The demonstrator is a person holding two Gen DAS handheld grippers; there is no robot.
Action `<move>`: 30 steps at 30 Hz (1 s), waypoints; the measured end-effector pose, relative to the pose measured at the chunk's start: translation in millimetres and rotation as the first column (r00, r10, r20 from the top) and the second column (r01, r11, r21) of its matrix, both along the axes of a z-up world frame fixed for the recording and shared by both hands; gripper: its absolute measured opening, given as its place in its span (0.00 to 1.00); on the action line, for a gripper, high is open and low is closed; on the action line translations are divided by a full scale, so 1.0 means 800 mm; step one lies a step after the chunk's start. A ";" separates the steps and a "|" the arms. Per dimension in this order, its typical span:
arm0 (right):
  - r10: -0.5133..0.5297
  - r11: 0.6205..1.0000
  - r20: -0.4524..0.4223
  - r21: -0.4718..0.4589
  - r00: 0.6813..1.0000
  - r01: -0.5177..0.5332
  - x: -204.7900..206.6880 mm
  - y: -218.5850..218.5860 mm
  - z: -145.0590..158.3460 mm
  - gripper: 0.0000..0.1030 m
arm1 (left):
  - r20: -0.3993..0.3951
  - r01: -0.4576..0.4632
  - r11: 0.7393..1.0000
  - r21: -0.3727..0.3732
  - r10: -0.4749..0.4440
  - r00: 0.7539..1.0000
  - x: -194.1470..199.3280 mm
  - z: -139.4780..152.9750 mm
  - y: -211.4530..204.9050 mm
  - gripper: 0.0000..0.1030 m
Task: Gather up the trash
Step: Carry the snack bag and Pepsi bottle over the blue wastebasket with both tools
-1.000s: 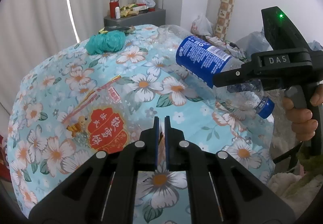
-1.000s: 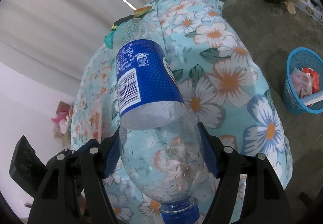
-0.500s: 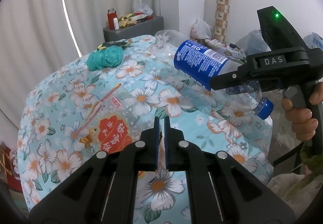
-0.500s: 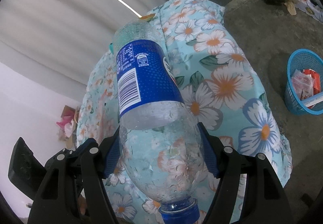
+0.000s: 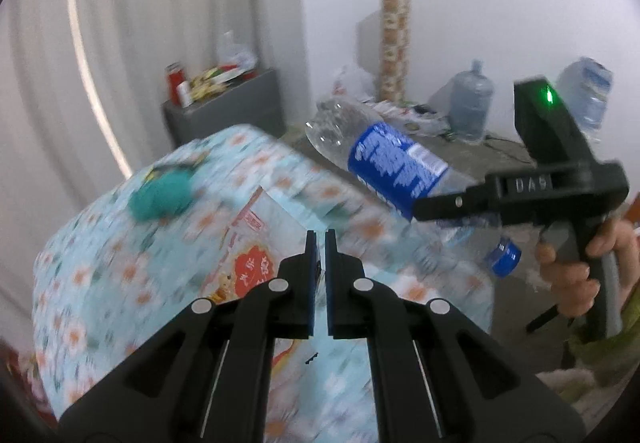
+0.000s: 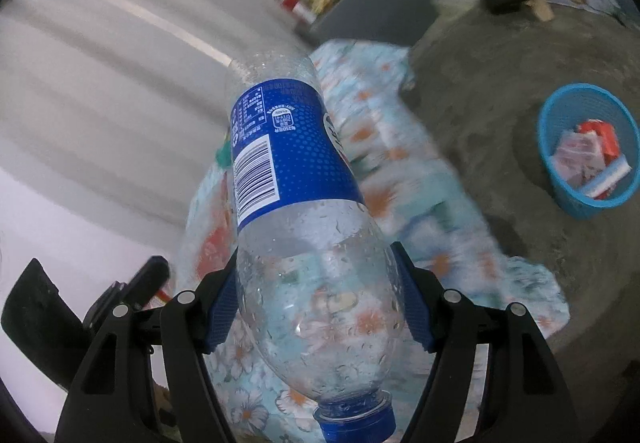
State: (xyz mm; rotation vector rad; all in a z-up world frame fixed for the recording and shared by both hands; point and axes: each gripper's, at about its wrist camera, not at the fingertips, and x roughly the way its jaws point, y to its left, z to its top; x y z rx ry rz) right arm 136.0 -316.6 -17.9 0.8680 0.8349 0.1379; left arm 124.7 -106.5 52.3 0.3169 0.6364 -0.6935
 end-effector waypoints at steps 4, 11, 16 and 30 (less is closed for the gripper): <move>-0.157 0.987 0.007 0.020 0.988 0.157 -0.042 -0.070 -0.008 0.66 | 0.005 0.111 0.993 -0.034 -0.111 0.994 0.014 0.021 -0.062 0.02; -0.431 0.901 -0.098 0.013 0.897 0.435 -0.113 -0.192 -0.058 0.66 | -0.098 0.285 0.951 -0.123 -0.297 0.950 0.058 0.027 -0.203 0.02; -0.512 0.844 -0.188 0.074 0.838 0.532 -0.128 -0.250 -0.120 0.66 | -0.220 0.342 0.927 -0.153 -0.370 0.903 0.097 -0.005 -0.308 0.02; -0.618 0.642 -0.371 0.271 0.693 0.717 -0.048 -0.337 -0.291 0.74 | -0.500 0.259 0.956 -0.137 -0.292 0.815 0.198 -0.209 -0.507 0.45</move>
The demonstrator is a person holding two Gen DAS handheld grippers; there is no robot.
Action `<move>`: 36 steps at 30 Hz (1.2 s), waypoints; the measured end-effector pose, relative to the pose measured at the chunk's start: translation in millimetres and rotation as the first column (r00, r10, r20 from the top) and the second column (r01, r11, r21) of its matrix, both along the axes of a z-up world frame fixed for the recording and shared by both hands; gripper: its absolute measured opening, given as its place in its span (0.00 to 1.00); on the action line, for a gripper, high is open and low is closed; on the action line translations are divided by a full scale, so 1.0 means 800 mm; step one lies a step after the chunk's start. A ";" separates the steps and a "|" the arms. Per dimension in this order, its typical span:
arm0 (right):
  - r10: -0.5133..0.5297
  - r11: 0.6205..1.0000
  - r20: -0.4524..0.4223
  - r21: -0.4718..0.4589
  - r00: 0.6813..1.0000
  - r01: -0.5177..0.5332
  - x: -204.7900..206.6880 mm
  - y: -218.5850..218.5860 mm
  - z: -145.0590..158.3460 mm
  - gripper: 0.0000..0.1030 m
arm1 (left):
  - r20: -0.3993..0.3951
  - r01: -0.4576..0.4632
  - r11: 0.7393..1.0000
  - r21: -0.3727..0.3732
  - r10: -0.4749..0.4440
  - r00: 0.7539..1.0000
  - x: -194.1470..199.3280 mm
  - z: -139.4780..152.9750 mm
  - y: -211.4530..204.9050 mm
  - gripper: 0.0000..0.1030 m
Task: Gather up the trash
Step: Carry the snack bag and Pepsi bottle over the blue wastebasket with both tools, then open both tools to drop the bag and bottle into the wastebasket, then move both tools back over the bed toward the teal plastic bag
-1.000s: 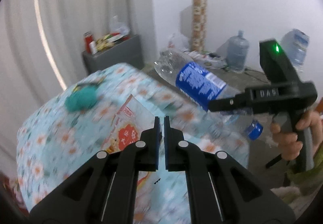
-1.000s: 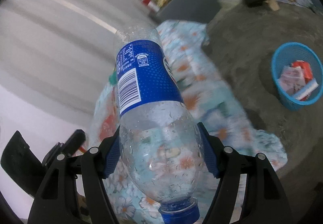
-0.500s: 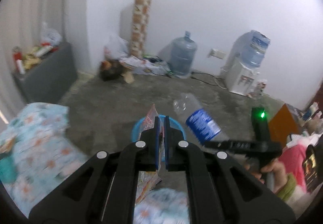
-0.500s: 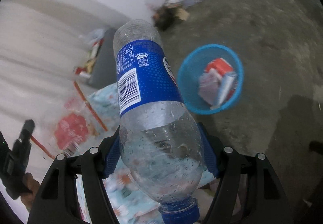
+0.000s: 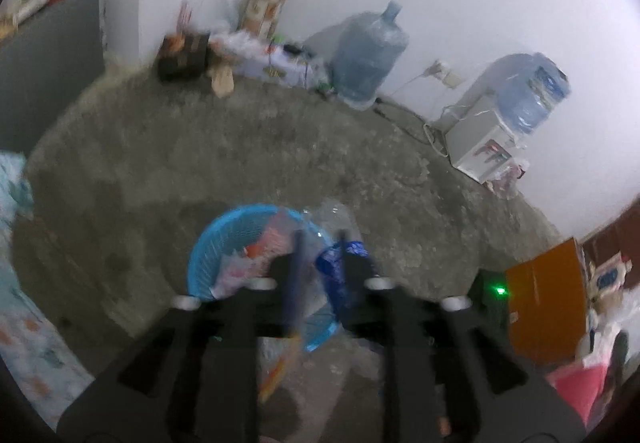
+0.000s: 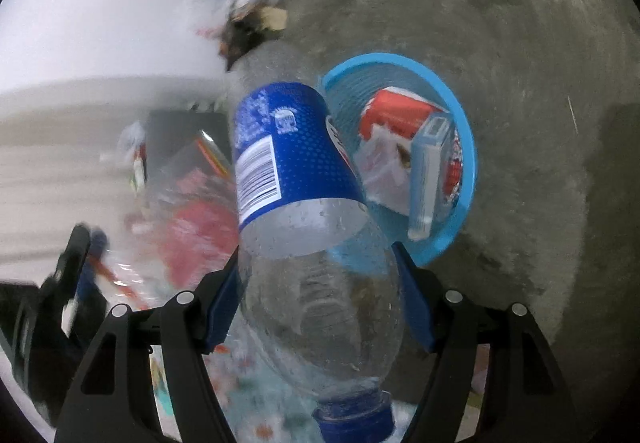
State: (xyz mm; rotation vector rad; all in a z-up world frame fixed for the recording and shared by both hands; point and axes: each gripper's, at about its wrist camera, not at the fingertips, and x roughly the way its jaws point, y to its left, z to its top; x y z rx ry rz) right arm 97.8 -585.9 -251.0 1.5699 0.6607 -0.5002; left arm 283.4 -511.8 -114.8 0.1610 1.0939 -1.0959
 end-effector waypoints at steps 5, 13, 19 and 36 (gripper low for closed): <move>-0.014 1.000 -0.070 -0.004 0.997 0.014 0.007 -0.009 -0.036 0.77 | -0.070 -0.049 0.999 -0.002 0.049 0.996 0.004 -0.019 0.007 0.51; -0.045 0.998 -0.066 -0.053 0.997 0.041 -0.033 0.010 -0.016 0.77 | -0.018 -0.074 0.994 -0.079 0.073 0.997 -0.008 0.048 0.061 0.58; -0.002 0.986 -0.082 -0.165 0.997 -0.012 -0.045 0.038 0.039 0.77 | 0.058 -0.118 0.982 -0.146 0.128 0.990 -0.031 0.125 0.141 0.65; 0.392 0.782 -0.069 -0.499 0.917 -0.372 0.045 0.205 0.237 0.90 | 0.274 -0.716 0.692 -0.098 0.710 0.649 -0.090 0.175 0.559 0.81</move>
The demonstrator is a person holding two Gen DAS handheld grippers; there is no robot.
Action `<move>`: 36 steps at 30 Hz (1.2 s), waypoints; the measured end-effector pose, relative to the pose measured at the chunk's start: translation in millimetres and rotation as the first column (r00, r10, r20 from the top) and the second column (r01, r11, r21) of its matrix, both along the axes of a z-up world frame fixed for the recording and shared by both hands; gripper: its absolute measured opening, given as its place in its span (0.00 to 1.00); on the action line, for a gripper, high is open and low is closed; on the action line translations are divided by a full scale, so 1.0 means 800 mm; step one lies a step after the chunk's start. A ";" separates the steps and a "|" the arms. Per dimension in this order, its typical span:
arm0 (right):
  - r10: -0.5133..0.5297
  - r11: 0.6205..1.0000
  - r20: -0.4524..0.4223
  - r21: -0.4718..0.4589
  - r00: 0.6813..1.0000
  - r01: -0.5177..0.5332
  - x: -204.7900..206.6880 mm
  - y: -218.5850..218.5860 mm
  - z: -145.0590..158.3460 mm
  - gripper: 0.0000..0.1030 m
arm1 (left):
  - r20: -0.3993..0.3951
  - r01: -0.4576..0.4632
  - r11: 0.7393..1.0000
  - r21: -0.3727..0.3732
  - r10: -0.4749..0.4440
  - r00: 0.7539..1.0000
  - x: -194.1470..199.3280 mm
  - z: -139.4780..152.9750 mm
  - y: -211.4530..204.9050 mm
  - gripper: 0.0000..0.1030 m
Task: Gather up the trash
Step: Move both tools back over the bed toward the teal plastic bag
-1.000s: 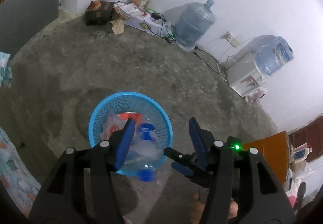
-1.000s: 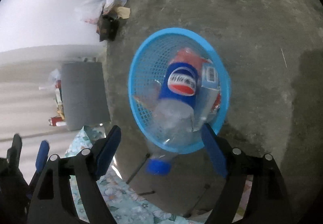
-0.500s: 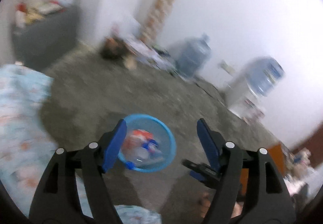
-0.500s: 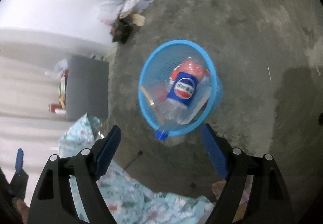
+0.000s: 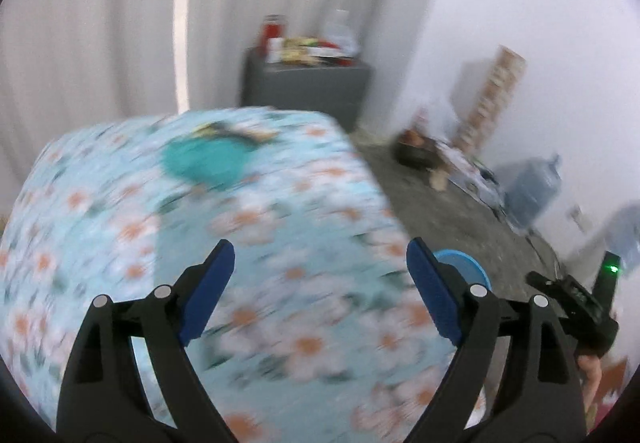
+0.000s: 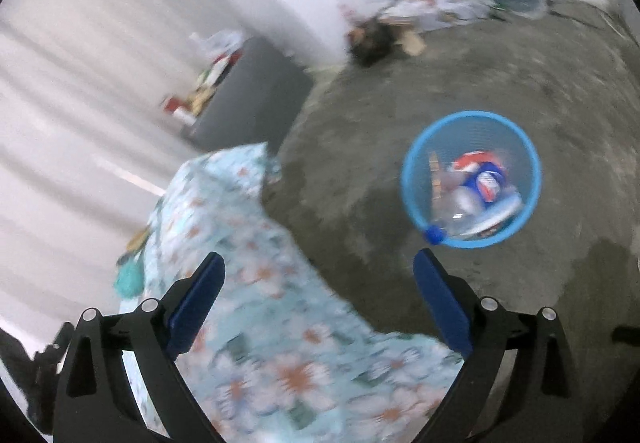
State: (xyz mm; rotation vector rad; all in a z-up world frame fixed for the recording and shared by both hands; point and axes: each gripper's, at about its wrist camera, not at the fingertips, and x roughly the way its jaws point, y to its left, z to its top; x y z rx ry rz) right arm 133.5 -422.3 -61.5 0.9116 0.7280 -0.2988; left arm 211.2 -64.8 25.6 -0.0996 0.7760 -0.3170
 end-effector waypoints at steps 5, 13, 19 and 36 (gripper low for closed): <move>0.109 0.993 0.030 -0.046 0.994 -0.108 0.014 0.047 0.034 0.90 | -0.019 -0.126 0.992 -0.014 0.126 0.992 -0.017 -0.011 0.074 0.82; 0.272 0.961 0.052 -0.072 0.961 -0.268 0.064 0.106 0.070 0.90 | -0.030 -0.278 0.957 -0.086 0.277 0.960 -0.024 -0.023 0.147 0.83; 0.410 0.912 0.063 -0.067 0.910 -0.406 0.127 0.158 0.086 0.90 | -0.046 -0.321 0.943 -0.093 0.318 0.947 -0.008 -0.036 0.181 0.84; 0.482 0.812 0.113 0.313 0.869 -0.492 0.379 0.227 0.022 0.76 | -0.102 -0.353 0.925 -0.137 0.341 0.934 0.057 -0.078 0.236 0.84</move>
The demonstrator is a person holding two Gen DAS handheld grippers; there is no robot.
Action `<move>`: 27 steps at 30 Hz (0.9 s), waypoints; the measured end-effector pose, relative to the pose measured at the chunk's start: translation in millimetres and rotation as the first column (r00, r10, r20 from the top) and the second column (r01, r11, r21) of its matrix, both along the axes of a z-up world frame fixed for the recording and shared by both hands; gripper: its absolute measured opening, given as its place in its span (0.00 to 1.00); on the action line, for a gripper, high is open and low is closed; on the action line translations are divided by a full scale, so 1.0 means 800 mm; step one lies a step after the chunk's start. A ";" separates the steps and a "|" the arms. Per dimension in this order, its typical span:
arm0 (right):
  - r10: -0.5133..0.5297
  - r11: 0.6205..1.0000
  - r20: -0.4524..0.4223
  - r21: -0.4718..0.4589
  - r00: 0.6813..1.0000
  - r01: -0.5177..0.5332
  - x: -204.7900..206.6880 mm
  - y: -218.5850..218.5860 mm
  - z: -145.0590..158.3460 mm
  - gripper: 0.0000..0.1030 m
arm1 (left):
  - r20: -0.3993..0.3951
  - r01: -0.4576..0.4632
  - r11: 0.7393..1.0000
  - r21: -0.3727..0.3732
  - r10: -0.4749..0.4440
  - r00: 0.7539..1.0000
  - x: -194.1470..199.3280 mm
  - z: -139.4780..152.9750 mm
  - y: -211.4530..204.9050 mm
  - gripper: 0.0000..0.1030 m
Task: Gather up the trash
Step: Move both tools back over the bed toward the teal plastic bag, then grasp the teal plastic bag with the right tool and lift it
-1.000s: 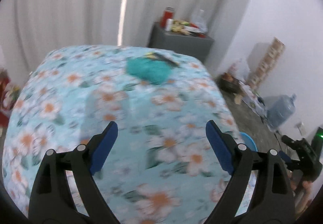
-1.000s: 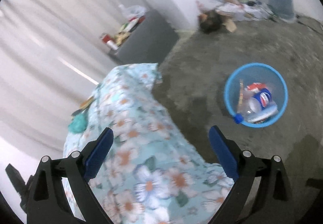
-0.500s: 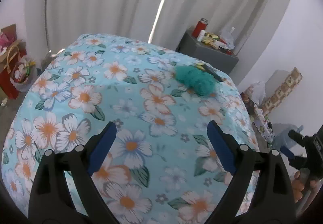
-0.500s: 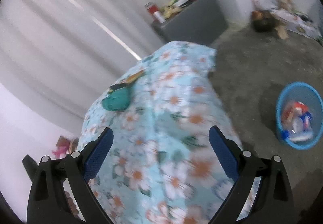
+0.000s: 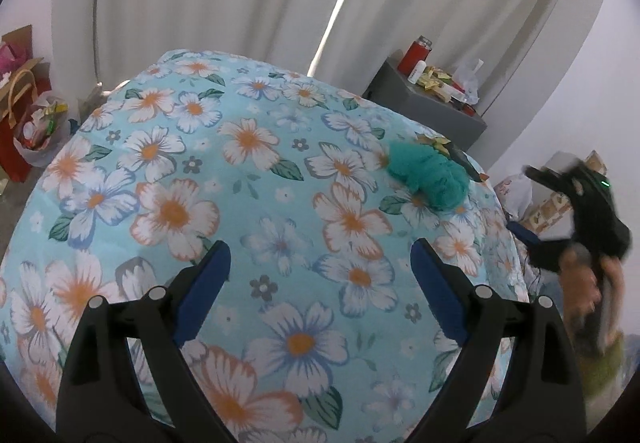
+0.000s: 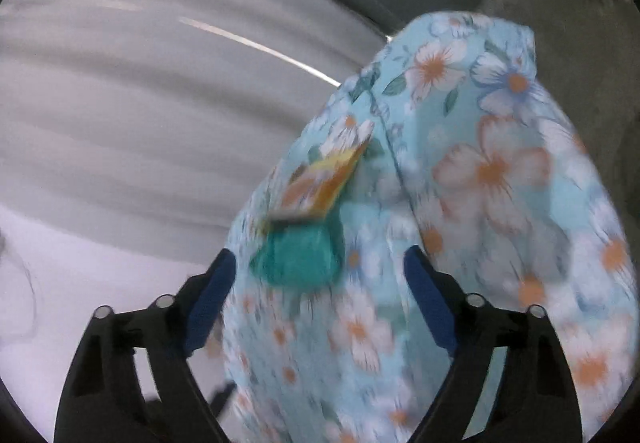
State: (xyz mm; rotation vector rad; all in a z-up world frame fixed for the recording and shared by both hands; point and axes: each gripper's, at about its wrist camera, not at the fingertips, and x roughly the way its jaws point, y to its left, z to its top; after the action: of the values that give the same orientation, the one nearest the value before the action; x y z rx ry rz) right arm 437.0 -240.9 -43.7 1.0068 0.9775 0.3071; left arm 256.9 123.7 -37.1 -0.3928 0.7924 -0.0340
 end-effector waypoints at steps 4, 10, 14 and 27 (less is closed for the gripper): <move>-0.037 0.999 -0.082 0.026 0.996 0.039 0.054 -0.001 -0.026 0.63 | 0.015 0.028 1.000 -0.012 -0.028 1.000 0.007 0.001 0.002 0.84; -0.073 0.996 -0.170 0.037 0.983 0.080 0.079 -0.007 -0.058 0.18 | 0.050 0.089 0.996 -0.016 -0.089 0.995 0.010 0.005 -0.003 0.84; -0.069 0.975 -0.111 0.203 0.991 0.091 0.061 -0.021 -0.056 0.03 | 0.055 0.110 0.994 -0.029 -0.108 0.993 0.006 0.005 -0.003 0.84; 0.479 0.865 0.130 0.096 0.868 -0.492 -0.033 0.086 0.053 0.04 | 0.102 0.084 0.992 -0.095 -0.075 0.992 -0.027 0.024 0.039 0.84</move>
State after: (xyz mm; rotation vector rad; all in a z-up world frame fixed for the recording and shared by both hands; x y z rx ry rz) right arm 410.3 -172.0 -1.5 0.8350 1.1222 0.8447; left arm 235.0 155.0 -17.9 -0.4497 0.7102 -0.1666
